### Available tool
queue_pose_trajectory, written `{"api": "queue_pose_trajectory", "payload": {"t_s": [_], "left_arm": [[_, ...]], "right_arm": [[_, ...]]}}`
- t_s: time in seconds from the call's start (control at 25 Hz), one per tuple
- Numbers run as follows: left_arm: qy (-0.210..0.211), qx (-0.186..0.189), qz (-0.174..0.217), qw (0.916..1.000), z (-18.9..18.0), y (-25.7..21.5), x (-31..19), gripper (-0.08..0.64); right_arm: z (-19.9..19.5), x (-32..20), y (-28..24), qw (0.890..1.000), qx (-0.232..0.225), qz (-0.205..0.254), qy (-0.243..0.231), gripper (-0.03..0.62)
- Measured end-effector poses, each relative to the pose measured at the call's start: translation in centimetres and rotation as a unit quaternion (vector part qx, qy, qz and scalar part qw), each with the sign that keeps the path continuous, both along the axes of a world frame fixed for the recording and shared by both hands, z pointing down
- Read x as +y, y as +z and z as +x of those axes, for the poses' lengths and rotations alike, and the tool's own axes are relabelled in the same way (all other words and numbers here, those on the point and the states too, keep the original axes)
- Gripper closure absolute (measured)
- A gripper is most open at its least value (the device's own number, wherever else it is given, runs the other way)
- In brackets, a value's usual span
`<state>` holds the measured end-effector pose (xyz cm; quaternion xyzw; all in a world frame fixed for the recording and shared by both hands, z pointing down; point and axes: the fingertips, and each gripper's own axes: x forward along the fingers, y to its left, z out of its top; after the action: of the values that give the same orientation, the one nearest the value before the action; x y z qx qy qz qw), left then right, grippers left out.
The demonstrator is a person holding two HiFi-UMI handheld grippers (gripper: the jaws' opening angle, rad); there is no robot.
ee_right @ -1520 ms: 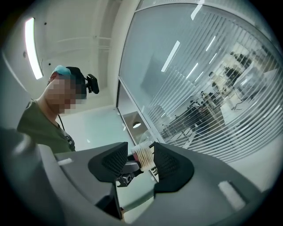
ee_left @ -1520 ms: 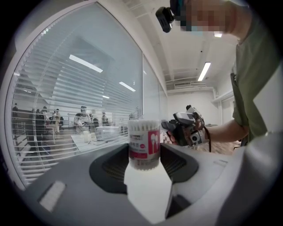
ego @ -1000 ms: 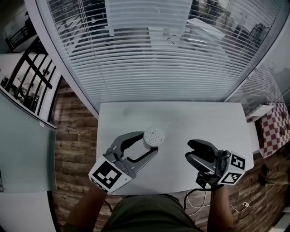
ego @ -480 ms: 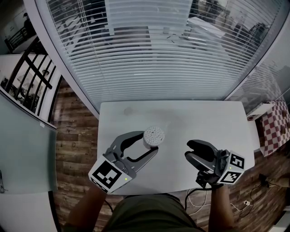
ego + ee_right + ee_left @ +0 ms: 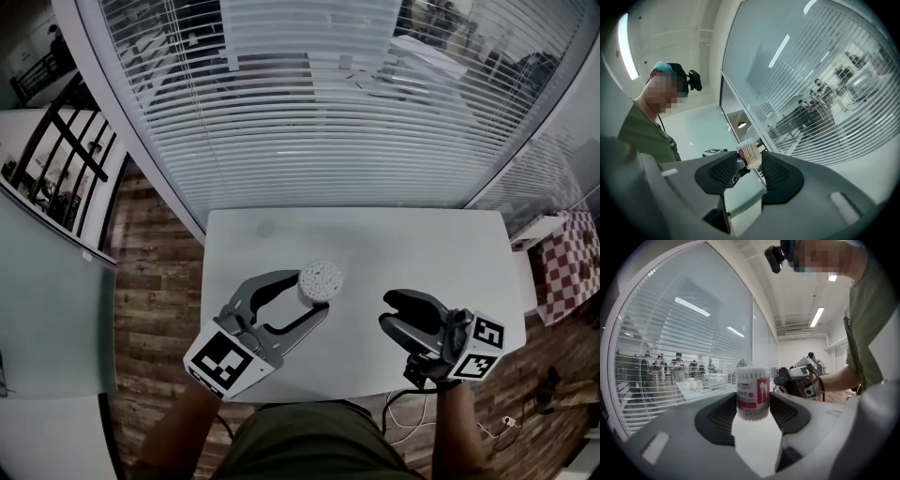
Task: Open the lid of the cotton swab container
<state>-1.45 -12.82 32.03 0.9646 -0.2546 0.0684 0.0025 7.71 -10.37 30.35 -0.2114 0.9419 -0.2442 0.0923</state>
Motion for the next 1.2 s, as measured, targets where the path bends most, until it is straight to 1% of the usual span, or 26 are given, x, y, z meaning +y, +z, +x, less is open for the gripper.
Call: {"api": "queue_pose_trajectory", "payload": {"t_s": [0.08,0.84,1.2], "left_arm": [[0.0,0.001,0.0,1.0,0.03,-0.07,0.04,0.331],[-0.005,0.006,-0.008,0.9999,0.35,0.25,0.26,0.331],[-0.007,0.002,-0.014,0.9999,0.21,0.71,0.27,0.331]], "right_arm": [[-0.02,-0.05,-0.05,1.0,-0.002,0.0,0.0,0.433],[-0.12,-0.01,0.39,1.0,0.0,-0.007,-0.003,0.435],[-0.26,-0.05,0.69,1.0,-0.003,-0.012,-0.006,0.44]]}}
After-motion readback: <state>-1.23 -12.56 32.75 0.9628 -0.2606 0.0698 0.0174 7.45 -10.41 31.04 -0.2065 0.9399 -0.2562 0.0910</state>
